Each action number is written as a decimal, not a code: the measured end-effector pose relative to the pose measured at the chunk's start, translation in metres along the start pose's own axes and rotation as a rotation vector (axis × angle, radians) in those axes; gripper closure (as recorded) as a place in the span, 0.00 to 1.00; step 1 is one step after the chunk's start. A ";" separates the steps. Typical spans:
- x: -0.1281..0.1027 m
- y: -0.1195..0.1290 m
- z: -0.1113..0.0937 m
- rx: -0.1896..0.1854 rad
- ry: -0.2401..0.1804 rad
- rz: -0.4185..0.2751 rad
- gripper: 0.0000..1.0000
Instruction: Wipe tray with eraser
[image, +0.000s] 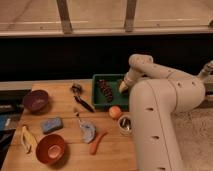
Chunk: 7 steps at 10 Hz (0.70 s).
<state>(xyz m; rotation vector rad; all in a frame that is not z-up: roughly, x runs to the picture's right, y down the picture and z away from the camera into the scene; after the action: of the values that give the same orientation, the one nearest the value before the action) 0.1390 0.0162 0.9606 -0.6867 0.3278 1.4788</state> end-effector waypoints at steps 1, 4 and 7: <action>0.002 0.006 -0.001 -0.003 0.003 -0.013 1.00; 0.040 0.011 -0.025 -0.008 -0.004 -0.027 1.00; 0.069 -0.014 -0.044 0.027 -0.010 0.016 1.00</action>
<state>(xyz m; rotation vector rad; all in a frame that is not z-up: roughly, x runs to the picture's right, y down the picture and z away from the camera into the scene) 0.1681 0.0448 0.8884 -0.6566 0.3453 1.4897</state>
